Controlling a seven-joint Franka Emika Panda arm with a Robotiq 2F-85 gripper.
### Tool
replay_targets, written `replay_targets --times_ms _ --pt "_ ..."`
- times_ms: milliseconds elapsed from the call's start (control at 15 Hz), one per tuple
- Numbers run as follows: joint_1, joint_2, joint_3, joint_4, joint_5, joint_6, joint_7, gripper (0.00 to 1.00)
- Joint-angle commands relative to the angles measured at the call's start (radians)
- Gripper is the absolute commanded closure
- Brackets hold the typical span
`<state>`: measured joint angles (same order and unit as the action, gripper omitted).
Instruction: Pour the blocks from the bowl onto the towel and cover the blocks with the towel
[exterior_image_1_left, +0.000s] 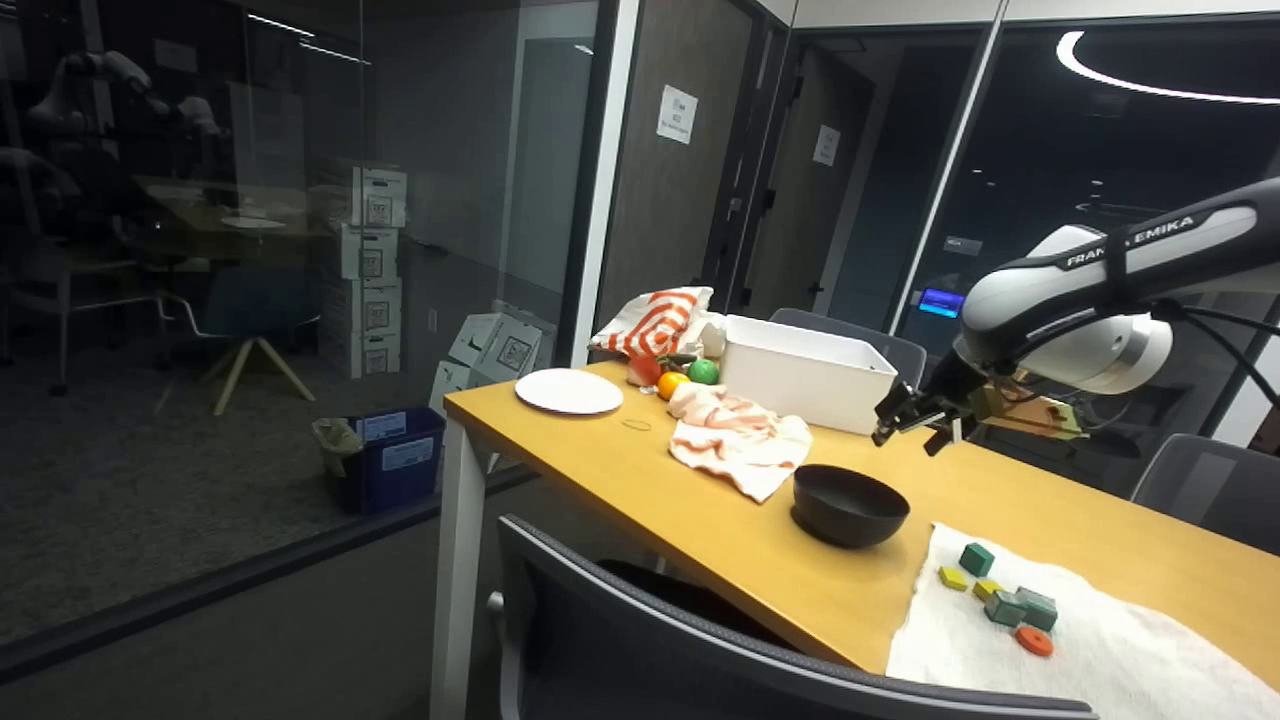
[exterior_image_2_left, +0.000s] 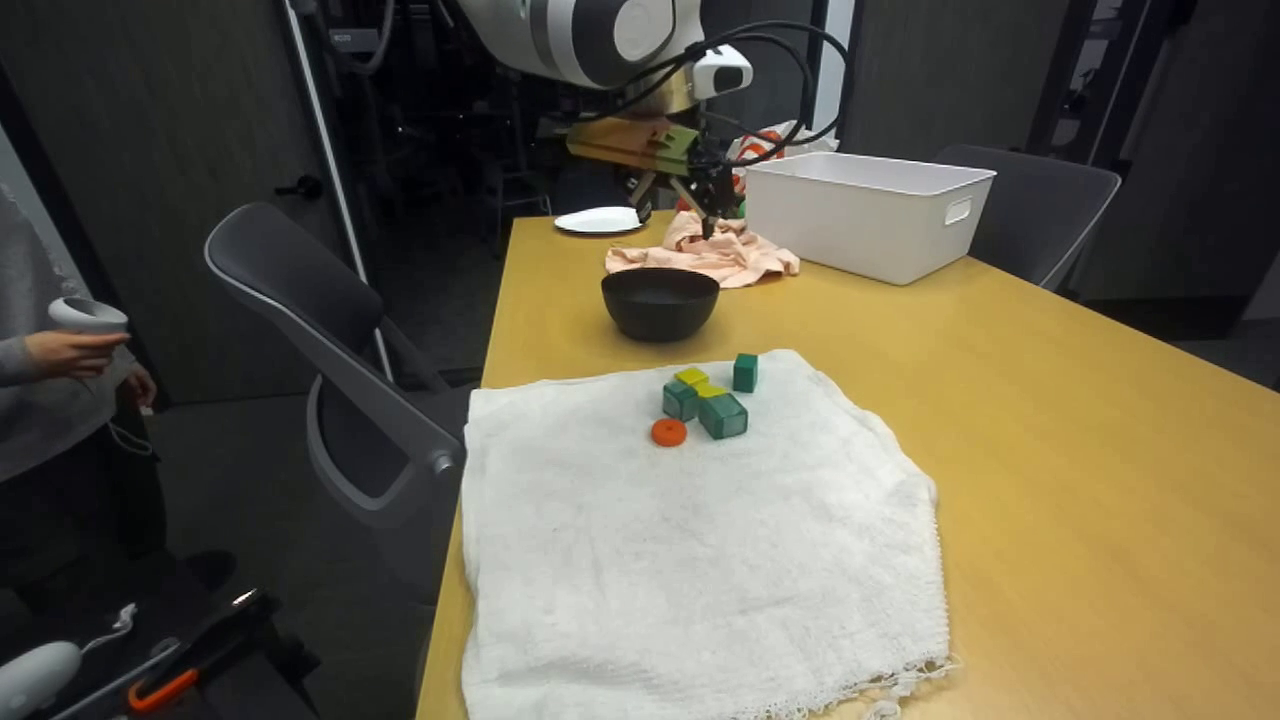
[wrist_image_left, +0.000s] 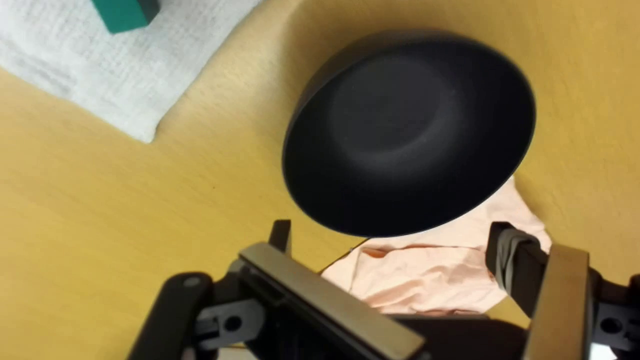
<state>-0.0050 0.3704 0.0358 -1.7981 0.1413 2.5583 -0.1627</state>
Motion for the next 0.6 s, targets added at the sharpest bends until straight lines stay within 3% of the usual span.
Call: replay_targets --times_ms 0,200,533 --pt "0.005 0.075 -0.063 0.081 -0.118 0.135 0.066 0.00" --pt "0.003 0.140 -0.138 0.156 -0.194 0.176 0.154 0.00" --pt "-0.009 0.245 -0.217 0.282 -0.255 0.109 0.230 0.00"
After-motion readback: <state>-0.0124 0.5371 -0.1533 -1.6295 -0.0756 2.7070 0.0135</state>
